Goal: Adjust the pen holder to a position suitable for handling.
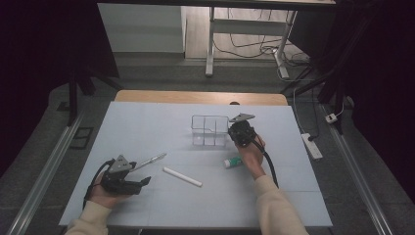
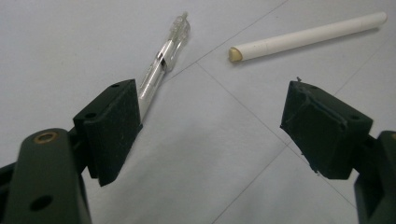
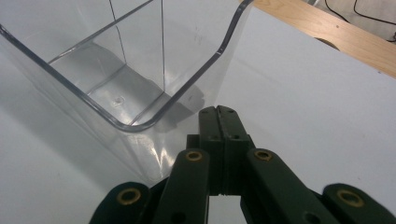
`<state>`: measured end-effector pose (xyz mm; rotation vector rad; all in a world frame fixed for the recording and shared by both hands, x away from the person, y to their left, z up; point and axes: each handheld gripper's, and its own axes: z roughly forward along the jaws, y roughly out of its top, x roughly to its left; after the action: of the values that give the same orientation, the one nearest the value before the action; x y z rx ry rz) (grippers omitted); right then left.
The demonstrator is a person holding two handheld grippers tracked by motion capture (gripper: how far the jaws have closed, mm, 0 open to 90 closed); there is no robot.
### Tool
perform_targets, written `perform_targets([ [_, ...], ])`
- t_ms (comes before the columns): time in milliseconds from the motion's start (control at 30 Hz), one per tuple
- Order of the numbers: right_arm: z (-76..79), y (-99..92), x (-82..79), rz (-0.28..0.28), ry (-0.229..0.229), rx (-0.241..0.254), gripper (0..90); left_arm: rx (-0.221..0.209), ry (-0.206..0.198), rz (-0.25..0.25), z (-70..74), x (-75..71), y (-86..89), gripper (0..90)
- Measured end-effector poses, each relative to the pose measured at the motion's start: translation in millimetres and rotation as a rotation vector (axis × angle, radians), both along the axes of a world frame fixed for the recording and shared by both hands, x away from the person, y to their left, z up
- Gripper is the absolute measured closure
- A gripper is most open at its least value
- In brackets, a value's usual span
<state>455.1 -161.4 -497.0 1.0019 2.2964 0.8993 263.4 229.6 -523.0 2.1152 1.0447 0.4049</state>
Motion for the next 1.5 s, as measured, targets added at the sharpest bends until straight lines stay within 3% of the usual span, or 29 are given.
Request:
perform_targets([
  [267, 0.9, 10.8, 0.4, 0.030, -0.002, -0.008, 88.6, 0.002, 0.001, 0.002, -0.5, 0.0, 0.6, 20.0],
  [533, 4.5, 9.2, -3.1, 0.058, -0.005, -0.015, 88.6, 0.001, 0.000, 0.004, -0.3, -0.1, 0.9, 20.1],
  [800, 17.5, -5.1, -18.4, 0.086, -0.042, 0.020, 88.6, -0.002, -0.006, 0.013, -0.5, 0.3, 2.6, 20.0],
  [1033, 22.4, -34.0, -40.4, 0.109, -0.058, 0.069, 87.9, 0.001, -0.013, 0.020, -1.3, 2.1, 3.2, 20.4],
  [1400, 22.8, -72.0, -74.4, 0.188, -0.028, 0.231, 54.4, 0.001, -0.019, 0.031, -3.4, 4.2, 3.9, 20.9],
  [1500, 20.6, -77.1, -84.6, 0.204, -0.031, 0.219, 49.1, -0.003, -0.022, 0.029, -3.6, 3.7, 4.1, 20.9],
])
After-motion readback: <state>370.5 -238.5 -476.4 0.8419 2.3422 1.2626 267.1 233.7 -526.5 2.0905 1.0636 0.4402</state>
